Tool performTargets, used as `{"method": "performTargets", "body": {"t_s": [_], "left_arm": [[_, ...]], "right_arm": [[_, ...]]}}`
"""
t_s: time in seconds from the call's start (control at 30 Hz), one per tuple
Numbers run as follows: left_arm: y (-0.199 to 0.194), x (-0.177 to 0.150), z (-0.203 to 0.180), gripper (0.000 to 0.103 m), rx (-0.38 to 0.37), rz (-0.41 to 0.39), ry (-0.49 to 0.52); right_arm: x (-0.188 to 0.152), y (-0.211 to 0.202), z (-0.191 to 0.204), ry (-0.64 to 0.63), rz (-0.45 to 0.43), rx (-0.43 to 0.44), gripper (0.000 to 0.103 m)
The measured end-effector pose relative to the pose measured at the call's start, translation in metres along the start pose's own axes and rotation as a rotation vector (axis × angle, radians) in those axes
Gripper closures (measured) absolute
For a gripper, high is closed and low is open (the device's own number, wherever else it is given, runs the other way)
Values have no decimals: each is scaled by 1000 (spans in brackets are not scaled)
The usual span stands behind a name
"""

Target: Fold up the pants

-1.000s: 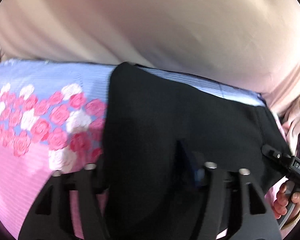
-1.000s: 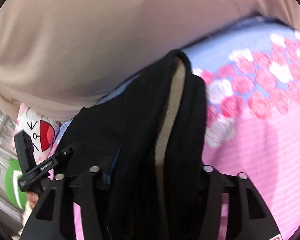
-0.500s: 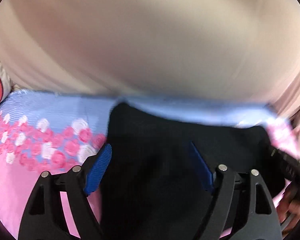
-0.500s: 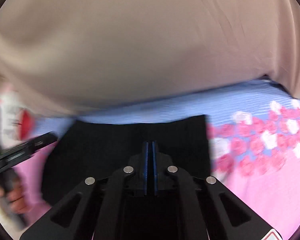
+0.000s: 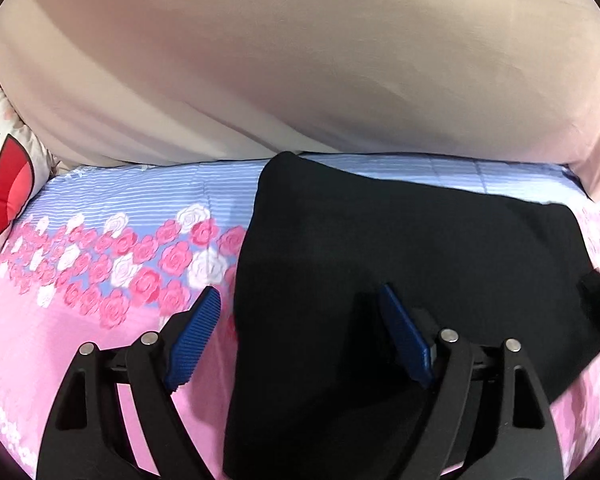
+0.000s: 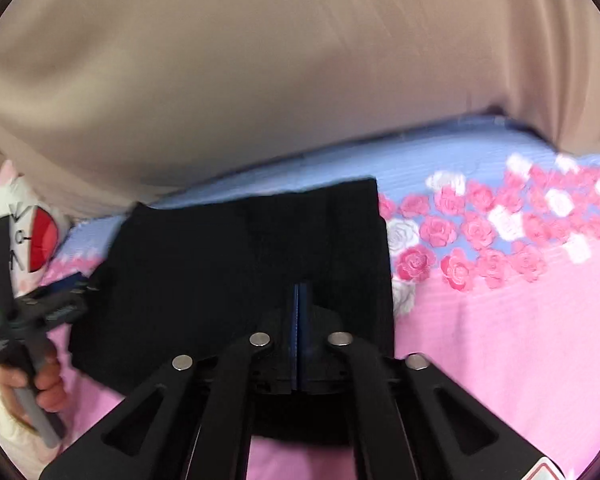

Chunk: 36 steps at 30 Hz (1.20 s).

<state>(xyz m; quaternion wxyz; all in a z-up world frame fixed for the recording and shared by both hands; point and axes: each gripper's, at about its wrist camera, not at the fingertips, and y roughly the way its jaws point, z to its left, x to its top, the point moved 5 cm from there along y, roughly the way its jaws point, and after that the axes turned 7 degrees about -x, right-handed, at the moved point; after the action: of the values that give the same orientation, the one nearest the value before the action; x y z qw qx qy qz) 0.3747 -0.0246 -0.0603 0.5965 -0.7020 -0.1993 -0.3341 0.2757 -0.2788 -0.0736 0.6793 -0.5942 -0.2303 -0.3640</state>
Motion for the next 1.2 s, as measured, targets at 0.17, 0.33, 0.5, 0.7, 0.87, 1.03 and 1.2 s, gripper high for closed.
{"method": "performTargets", "body": {"t_s": [0.17,0.33,0.5,0.7,0.87,1.03,1.2], "left_arm": [[-13,-12,-11,24,-28,10,19],[-15,-34,-10,23,-38,39,7],[-1,-48,10,15,-119,69,-114],[-59,-57,15,17,-71,6,-90],[-123,-86,7,17,-40,-92,-33],[-163,-120,5,11,-56,-125,-43],[-178,-148,-3,7,-64,-164,-40]], "right_arm": [[-31,4,-15,-37,65,-71,103],[-31,-26,-21,36,15,-15,103],[-36,-17,-34,104,63,13,103],[-35,-85,-21,108,-27,-16,97],[-64,-137,-8,49,-116,-119,95],[-106,-158,8,-5,-131,-169,81],[-141,-165,24,-55,-149,-198,74]]}}
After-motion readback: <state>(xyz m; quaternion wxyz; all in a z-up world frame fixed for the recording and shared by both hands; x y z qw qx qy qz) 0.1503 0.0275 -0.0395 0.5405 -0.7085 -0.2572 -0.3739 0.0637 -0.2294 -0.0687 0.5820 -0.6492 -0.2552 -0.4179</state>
